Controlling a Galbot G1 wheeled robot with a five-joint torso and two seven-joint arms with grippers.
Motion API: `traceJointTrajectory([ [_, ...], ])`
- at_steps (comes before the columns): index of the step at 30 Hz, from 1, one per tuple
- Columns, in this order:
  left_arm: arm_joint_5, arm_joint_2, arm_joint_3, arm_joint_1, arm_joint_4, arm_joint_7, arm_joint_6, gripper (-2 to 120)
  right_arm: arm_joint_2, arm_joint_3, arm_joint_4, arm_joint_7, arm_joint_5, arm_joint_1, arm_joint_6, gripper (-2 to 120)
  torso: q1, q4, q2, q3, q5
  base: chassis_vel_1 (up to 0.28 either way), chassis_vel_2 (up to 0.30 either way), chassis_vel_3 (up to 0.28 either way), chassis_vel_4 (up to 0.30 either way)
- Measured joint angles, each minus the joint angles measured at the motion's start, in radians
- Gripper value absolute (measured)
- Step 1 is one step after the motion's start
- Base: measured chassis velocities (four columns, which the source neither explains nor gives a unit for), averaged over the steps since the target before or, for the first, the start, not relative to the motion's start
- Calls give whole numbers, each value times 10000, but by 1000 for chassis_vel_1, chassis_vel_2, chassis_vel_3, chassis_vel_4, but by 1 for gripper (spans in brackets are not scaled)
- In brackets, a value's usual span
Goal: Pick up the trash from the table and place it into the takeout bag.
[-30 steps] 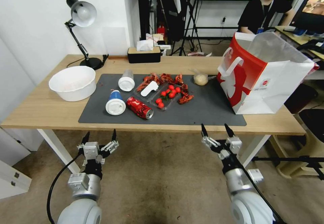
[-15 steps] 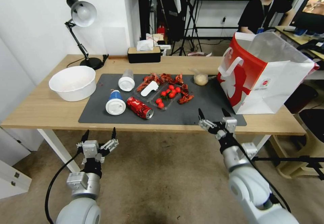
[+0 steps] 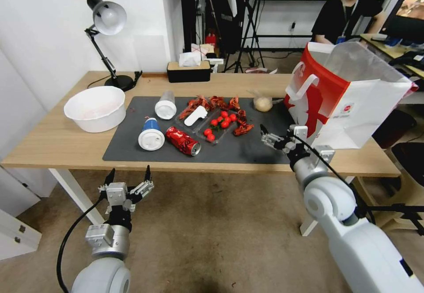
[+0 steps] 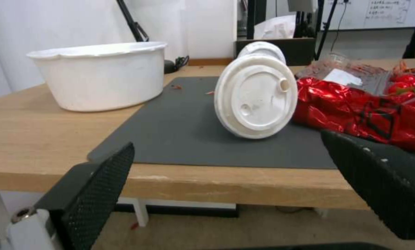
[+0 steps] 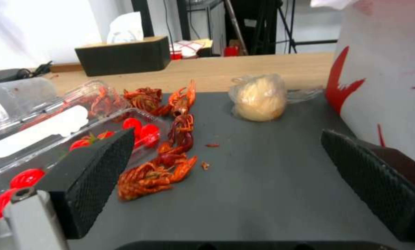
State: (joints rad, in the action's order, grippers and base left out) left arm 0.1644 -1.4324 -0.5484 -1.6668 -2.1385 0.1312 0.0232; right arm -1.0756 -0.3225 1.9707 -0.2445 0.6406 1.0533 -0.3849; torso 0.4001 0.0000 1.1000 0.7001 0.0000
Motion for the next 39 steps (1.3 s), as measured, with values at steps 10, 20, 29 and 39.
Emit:
traceJointTrajectory([
  [10, -56, -4, 52, 40, 33, -65, -33, 100, 6, 632, -922, -389, 409, -1188, -539, 100, 0, 1, 0, 0, 0, 0, 0, 0, 0],
  [20, -63, -17, 27, 109, 54, -84, -41, 100, -49, 899, -1339, -557, 563, -1673, -629, 100, 0, 0, 0, 0, 0, 0, 0, 0, 0],
  [29, -70, -47, 34, 110, 27, -91, -51, 100, -103, 1135, -1746, -711, 607, -2226, -699, 100, 0, 0, 0, 0, 1, 0, 0, 0, 0],
  [39, -68, -57, -5, 79, -23, -88, -56, 100, -84, 1523, -2472, -772, 789, -3091, -736, 100, 0, 0, 0, 0, -1, 0, 0, 0, 0],
])
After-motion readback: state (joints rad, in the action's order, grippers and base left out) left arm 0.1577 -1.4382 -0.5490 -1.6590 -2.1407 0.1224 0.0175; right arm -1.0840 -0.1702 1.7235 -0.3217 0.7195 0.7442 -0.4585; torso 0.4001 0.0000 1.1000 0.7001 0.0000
